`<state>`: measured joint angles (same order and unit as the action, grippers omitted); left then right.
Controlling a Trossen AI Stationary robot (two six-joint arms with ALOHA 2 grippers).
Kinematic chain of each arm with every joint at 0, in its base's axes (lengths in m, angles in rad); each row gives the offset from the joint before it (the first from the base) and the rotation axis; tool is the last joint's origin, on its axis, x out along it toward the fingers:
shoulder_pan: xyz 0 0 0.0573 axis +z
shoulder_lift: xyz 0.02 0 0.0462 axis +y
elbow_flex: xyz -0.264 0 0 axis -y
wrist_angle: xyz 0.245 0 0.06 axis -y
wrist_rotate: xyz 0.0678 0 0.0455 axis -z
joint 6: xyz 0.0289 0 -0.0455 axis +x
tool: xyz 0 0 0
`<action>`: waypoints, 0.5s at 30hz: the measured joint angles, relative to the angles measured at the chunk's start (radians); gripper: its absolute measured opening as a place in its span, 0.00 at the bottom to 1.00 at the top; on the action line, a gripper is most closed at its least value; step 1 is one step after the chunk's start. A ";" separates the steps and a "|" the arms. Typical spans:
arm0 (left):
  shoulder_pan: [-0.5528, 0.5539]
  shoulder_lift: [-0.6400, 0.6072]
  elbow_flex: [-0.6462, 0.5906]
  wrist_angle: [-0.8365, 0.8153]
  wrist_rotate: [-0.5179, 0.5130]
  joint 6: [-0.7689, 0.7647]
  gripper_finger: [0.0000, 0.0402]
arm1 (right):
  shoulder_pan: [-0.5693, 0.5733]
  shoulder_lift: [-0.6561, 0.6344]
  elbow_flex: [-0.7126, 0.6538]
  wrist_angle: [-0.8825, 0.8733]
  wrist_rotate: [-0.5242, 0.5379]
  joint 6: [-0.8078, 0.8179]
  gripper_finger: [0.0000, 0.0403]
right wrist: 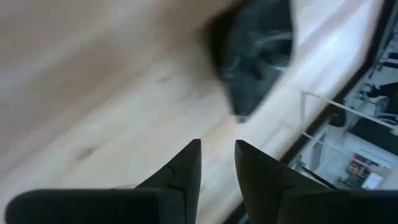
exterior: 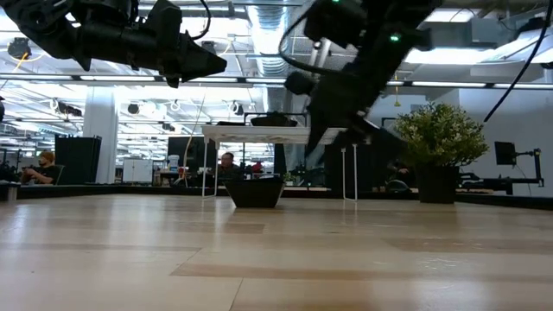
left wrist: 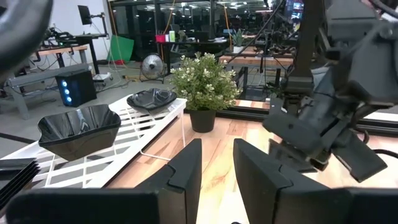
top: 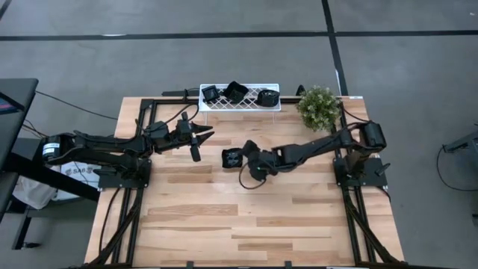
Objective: Pick & Place Mini shaped plates
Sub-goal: Stack the black leaf shaped plate on top of the black leaf shaped plate on the shelf
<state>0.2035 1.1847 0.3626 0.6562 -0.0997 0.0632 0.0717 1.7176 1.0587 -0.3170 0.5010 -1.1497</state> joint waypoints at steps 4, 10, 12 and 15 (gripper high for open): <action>0.000 0.000 0.000 0.005 0.000 0.002 0.24 | -0.012 -0.012 -0.081 0.102 0.009 -0.031 0.23; 0.000 0.000 0.000 0.018 0.000 0.008 0.24 | -0.101 -0.013 -0.093 0.218 -0.072 -0.130 0.23; 0.000 0.000 0.000 0.018 0.000 0.008 0.24 | -0.127 -0.013 -0.093 0.251 -0.137 -0.155 0.23; 0.000 0.000 0.000 0.018 0.000 0.008 0.24 | -0.139 -0.007 -0.093 0.316 -0.181 -0.202 0.23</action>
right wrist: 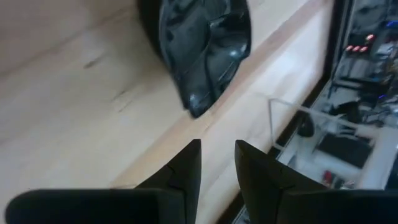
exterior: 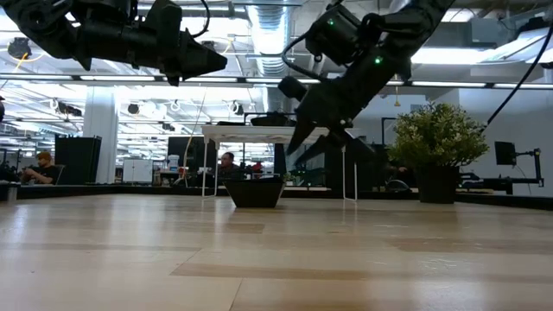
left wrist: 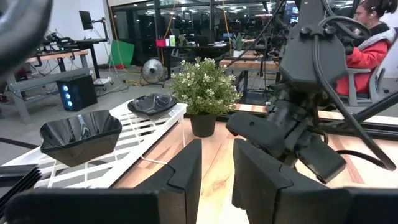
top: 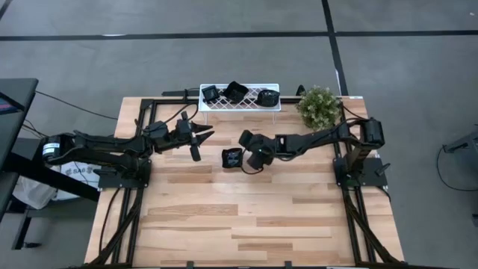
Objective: Pick & Place Mini shaped plates
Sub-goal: Stack the black leaf shaped plate on top of the black leaf shaped plate on the shelf
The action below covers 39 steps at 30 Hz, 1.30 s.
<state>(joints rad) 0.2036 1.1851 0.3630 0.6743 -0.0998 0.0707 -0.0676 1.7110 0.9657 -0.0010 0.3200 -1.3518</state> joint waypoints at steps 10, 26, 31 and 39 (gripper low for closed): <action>-0.010 0.000 0.000 0.000 0.000 -0.008 0.24 | 0.009 0.045 0.002 0.044 -0.060 0.007 0.23; -0.019 0.000 0.000 0.000 0.000 -0.001 0.24 | 0.004 0.045 0.001 0.016 -0.143 0.002 0.23; -0.019 0.000 0.000 0.000 0.000 -0.001 0.24 | 0.000 0.045 0.001 0.016 -0.177 -0.026 0.23; -0.019 0.000 0.000 0.000 0.000 -0.001 0.24 | -0.010 0.045 0.001 0.025 -0.220 -0.062 0.23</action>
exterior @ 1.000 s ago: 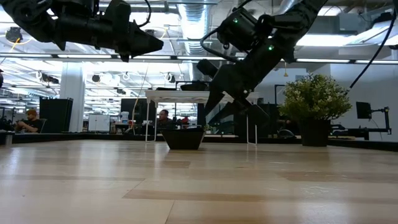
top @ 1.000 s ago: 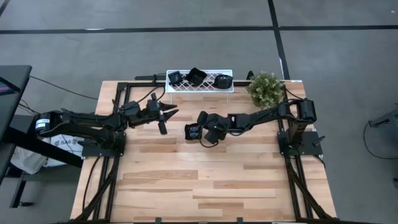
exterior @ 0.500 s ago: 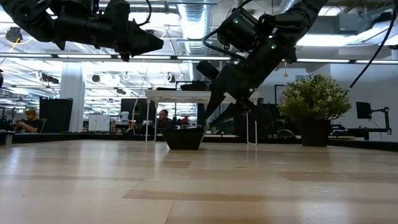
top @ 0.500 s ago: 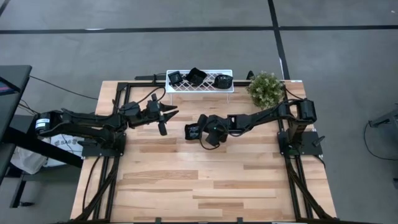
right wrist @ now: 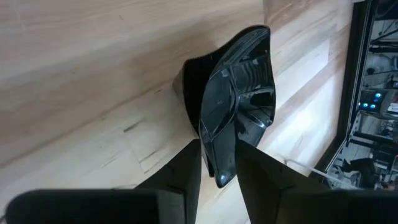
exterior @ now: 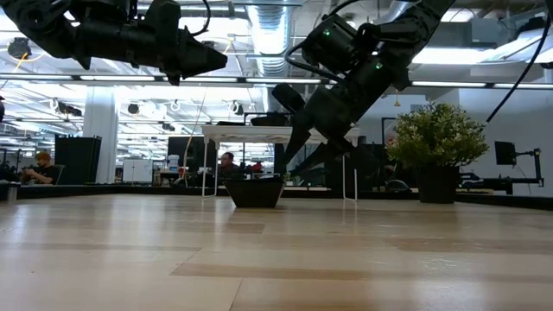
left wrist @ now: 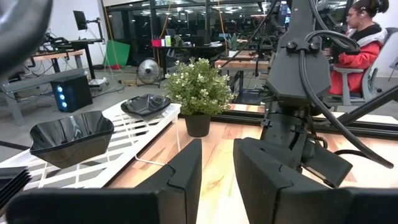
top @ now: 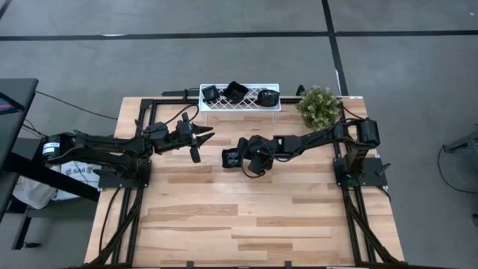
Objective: Pick & Place Mini shaped plates
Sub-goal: Stack the black leaf shaped plate on top of the black leaf shaped plate on the shelf
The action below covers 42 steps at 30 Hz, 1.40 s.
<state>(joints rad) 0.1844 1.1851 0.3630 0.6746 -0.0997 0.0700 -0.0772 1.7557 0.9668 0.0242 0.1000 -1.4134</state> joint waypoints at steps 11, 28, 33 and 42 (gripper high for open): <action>0.000 0.000 0.000 0.000 0.000 0.000 0.24 | -0.015 0.000 0.000 0.011 -0.033 -0.019 0.23; 0.000 0.000 0.000 0.003 0.000 0.000 0.24 | -0.036 0.000 0.000 0.013 -0.073 -0.030 0.23; 0.000 0.000 0.000 0.007 0.000 0.000 0.24 | -0.043 0.000 0.000 0.013 -0.085 -0.033 0.23; 0.001 0.000 0.000 0.007 0.000 0.000 0.24 | -0.043 0.069 0.071 -0.051 -0.102 -0.058 0.23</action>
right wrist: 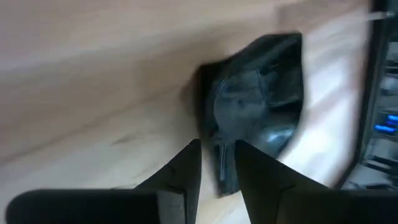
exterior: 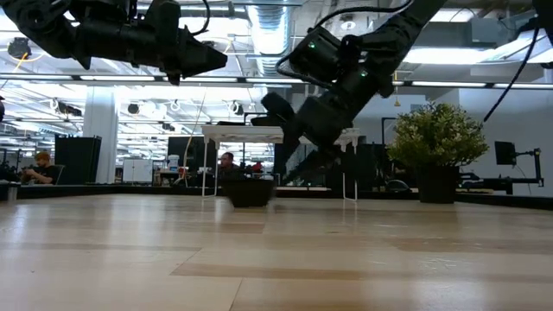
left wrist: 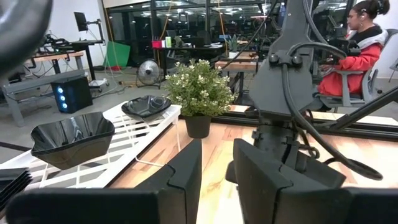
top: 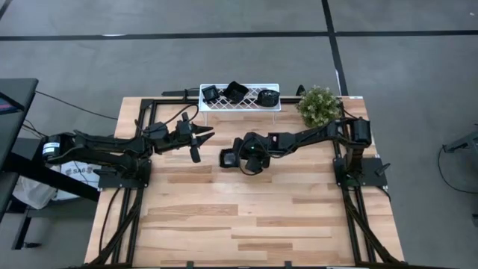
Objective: Pick & Place Mini shaped plates
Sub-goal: Stack the black leaf shaped plate on top of the black leaf shaped plate on the shelf
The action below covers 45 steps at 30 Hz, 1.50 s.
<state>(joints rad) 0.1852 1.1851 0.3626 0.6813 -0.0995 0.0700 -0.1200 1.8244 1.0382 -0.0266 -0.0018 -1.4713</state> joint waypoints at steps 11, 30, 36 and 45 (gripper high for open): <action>-0.006 0.003 -0.001 -0.005 0.000 0.001 0.24 | 0.002 -0.003 0.029 -0.044 0.040 -0.013 0.23; -0.008 0.003 -0.005 -0.159 -0.064 0.024 0.24 | 0.051 -0.010 0.036 0.001 0.018 0.062 0.23; -0.011 -0.072 -0.111 -0.131 0.085 -0.003 0.24 | 0.068 -0.011 0.055 -0.090 0.054 0.186 0.23; -0.011 -0.449 -0.357 -0.119 0.300 -0.114 0.24 | 0.069 -0.020 0.055 -0.112 0.055 0.260 0.23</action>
<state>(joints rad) 0.1746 0.7365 0.0060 0.5623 0.2003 -0.0436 -0.0515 1.8045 1.0927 -0.1390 0.0528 -1.2108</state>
